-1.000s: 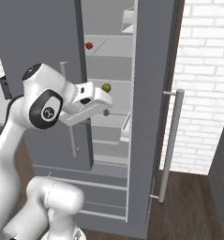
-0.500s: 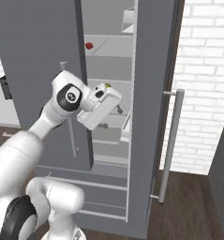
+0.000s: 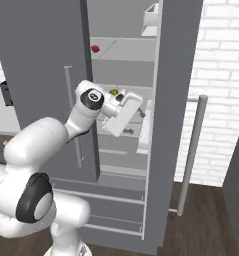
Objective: Take the strawberry from the fridge and place it on top of the pancake, located on the dining counter.
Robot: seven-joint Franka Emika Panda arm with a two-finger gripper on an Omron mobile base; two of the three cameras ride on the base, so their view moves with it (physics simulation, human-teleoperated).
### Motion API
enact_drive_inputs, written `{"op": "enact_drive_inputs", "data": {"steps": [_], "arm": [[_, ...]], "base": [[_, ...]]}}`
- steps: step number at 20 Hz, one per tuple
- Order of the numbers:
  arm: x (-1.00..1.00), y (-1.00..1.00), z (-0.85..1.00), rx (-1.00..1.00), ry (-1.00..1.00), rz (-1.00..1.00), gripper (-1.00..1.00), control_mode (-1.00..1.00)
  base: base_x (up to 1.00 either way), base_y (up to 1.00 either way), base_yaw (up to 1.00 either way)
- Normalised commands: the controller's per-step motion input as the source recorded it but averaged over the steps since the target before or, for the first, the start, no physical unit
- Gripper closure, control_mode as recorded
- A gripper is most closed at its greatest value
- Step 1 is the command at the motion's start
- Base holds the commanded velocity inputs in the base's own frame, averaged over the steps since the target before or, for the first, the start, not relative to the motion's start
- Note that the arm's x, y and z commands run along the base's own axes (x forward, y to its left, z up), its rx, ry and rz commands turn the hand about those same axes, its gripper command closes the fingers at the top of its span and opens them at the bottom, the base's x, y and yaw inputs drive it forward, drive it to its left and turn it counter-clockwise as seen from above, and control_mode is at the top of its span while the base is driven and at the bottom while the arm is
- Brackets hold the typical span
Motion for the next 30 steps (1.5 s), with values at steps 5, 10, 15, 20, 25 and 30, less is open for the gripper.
{"op": "enact_drive_inputs", "data": {"steps": [5, 10, 15, 20, 25, 30], "arm": [[0.23, -0.59, -0.28, -0.07, 0.09, -0.03, -1.0, -1.0], [-0.16, 0.28, 0.44, 0.04, -0.02, 0.2, -1.0, -1.0], [-0.31, 0.56, 0.43, 0.01, -0.02, 0.16, -1.0, -1.0], [0.0, 0.75, 0.0, 0.55, 0.04, 0.32, -1.0, -1.0], [-0.02, 0.83, 0.27, 0.52, -0.15, 0.14, -1.0, -1.0], [-0.28, 0.73, 0.42, 0.52, -0.39, -0.07, -1.0, -1.0]], "base": [[0.0, 0.0, 0.0], [0.0, 0.0, 0.0], [0.0, 0.0, 0.0], [0.0, 0.0, 0.0], [0.0, 0.0, 0.0], [0.0, 0.0, 0.0]]}}
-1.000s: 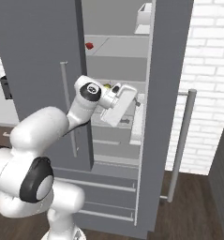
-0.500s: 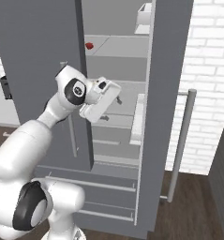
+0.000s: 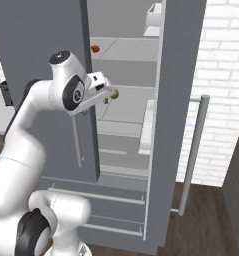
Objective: Take the strawberry from the fridge and place it on top of the pancake, located on the dining counter.
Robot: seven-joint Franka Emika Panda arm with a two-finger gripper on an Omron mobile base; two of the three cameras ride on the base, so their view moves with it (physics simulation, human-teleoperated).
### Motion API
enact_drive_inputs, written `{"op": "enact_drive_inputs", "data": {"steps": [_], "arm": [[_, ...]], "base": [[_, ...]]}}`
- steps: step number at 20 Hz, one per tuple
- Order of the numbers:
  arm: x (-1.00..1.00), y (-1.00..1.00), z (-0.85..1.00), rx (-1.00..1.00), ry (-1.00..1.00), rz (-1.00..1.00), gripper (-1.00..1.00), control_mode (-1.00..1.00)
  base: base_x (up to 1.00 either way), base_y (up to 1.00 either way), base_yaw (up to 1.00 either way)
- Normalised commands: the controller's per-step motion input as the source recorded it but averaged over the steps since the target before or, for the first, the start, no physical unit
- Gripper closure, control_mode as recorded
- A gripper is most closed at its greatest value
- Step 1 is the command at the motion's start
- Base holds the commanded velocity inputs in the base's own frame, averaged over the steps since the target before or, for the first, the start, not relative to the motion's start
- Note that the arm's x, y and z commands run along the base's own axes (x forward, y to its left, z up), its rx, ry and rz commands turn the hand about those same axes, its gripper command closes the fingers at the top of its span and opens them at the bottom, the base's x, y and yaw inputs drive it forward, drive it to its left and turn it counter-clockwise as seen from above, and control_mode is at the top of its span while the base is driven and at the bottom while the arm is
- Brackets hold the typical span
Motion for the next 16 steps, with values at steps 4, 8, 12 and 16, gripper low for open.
{"op": "enact_drive_inputs", "data": {"steps": [4, 8, 12, 16], "arm": [[-0.28, 0.91, 0.4, 0.57, -0.39, -0.2, -1.0, -1.0], [-0.1, 0.97, 0.23, 0.54, -0.31, -0.23, -1.0, -1.0], [0.31, 0.47, 0.19, 0.37, -0.22, -0.29, -1.0, -1.0], [0.26, 0.0, 0.11, 0.03, 0.0, -0.08, -1.0, -1.0]], "base": [[0.0, 0.0, 0.0], [0.0, 0.0, 0.0], [0.0, 0.0, 0.0], [0.0, 0.0, 0.0]]}}
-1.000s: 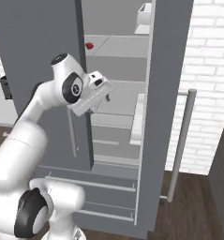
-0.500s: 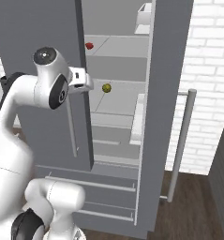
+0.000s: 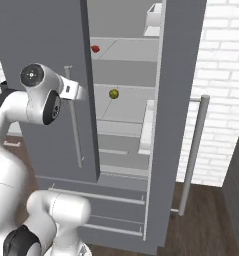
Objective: Take the strawberry from the fridge and place it on top of the pancake, located on the dining counter.
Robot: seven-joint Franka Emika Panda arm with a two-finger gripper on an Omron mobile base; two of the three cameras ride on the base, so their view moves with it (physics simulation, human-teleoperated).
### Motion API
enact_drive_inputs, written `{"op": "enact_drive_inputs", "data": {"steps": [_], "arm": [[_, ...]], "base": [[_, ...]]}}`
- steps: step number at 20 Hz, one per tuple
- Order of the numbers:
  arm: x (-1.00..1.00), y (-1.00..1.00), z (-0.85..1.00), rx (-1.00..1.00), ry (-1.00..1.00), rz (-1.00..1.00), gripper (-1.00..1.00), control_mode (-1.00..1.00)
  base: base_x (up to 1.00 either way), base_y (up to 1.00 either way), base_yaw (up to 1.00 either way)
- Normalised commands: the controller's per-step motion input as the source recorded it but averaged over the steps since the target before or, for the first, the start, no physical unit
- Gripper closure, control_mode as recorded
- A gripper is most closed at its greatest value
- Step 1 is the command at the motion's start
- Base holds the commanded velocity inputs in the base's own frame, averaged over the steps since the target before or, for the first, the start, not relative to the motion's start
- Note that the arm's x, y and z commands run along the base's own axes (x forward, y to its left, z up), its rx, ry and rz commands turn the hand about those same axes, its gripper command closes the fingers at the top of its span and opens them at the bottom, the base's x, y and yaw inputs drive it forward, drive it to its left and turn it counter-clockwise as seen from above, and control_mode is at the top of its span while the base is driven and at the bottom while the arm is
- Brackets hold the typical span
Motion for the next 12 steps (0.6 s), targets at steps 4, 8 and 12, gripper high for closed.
{"op": "enact_drive_inputs", "data": {"steps": [4, 8, 12], "arm": [[0.24, 0.2, 0.14, -0.19, -0.01, 0.0, -1.0, -1.0], [0.3, 0.31, 0.0, -0.15, 0.02, 0.0, -1.0, -1.0], [0.5, 0.0, 0.0, 0.0, 0.0, 0.0, -1.0, -1.0]], "base": [[0.0, 0.0, 0.0], [0.0, 0.0, 0.0], [0.0, 0.0, 0.0]]}}
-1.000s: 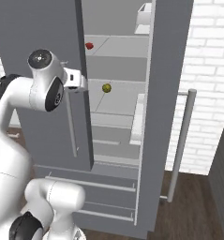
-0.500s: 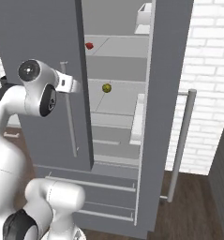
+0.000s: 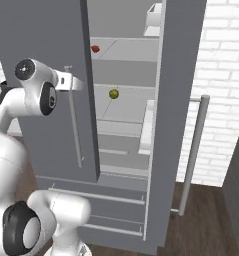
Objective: Take the strawberry from the fridge and place it on top of the pancake, located on the dining counter.
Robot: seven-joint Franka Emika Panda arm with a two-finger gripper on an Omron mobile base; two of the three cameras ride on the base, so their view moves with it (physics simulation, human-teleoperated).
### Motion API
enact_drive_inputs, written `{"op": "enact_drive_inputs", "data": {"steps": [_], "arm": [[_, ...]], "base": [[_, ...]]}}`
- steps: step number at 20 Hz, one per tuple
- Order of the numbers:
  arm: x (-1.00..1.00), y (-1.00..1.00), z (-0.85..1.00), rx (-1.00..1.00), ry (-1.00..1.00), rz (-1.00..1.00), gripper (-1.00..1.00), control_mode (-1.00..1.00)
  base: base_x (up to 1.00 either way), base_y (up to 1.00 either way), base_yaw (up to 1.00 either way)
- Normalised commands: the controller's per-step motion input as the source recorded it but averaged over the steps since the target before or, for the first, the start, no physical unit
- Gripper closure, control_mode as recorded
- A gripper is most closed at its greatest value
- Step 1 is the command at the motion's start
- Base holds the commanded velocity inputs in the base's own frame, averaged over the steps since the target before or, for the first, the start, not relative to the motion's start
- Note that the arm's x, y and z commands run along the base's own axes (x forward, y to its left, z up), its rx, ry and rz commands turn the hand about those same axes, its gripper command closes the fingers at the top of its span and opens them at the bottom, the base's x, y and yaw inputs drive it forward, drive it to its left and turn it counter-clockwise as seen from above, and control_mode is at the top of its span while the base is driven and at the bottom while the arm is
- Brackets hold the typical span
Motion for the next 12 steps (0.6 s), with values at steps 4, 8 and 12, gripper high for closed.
{"op": "enact_drive_inputs", "data": {"steps": [4, 8, 12], "arm": [[0.61, 0.0, -0.01, 0.0, 0.0, 0.0, -1.0, -1.0], [0.48, 0.0, -0.07, 0.0, 0.0, -0.01, -1.0, -1.0], [0.53, 0.0, -0.07, 0.0, 0.0, -0.01, -1.0, -1.0]], "base": [[0.0, 0.0, 0.0], [0.0, 0.0, 0.0], [0.0, 0.0, 0.0]]}}
